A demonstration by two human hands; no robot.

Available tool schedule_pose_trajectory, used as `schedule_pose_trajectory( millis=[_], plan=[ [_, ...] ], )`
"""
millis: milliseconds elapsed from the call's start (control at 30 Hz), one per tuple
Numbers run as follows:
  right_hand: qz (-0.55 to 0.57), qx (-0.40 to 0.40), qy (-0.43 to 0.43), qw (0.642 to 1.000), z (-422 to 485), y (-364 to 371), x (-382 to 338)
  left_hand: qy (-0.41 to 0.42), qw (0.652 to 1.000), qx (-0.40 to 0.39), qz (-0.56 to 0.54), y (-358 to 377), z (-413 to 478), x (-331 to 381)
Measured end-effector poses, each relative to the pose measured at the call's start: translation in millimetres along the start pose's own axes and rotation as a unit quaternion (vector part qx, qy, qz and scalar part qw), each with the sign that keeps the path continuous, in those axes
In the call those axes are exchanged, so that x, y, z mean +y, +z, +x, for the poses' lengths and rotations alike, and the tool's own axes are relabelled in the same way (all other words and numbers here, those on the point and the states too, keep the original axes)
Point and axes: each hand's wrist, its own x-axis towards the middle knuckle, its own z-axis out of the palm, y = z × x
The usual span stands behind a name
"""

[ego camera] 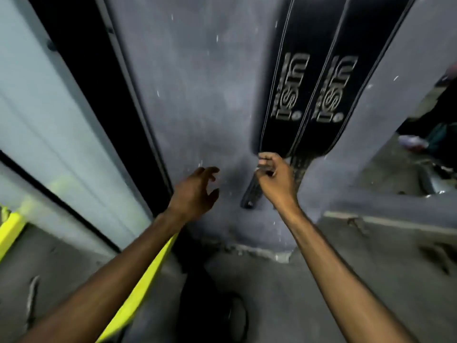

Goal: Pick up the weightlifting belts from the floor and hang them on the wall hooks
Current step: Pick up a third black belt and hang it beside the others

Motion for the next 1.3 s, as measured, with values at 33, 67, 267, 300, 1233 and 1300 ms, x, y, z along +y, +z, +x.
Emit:
schedule_pose_trajectory(
  millis=[33, 67, 267, 300, 1233, 1300],
  plan=[
    [-0.001, -0.015, 0.021, 1.000, -9.3, 15.4, 34.8, -0.030, 0.999, -0.025, 0.003, 26.3, -14.9, -16.2],
    [-0.001, -0.031, 0.049, 0.998, -21.2, 30.0, 68.9, -0.056, 0.997, -0.046, 0.007, 53.5, -31.2, -33.1],
    [-0.018, -0.140, 0.193, 0.971, -119.8, 122.2, 264.7, -0.207, 0.966, -0.153, -0.011, 213.4, -151.4, -143.9],
    [-0.023, -0.159, 0.217, 0.963, -140.5, 139.3, 294.6, -0.228, 0.959, -0.170, -0.009, 240.1, -175.2, -164.8],
    [-0.069, -0.243, 0.326, 0.911, -356.0, 446.0, 680.3, -0.463, 0.862, -0.160, -0.130, 588.5, -406.0, -432.1],
    [-0.006, -0.216, 0.326, 0.920, -334.2, 415.3, 651.3, -0.507, 0.835, -0.142, -0.159, 560.7, -384.4, -409.2]
  ],
)
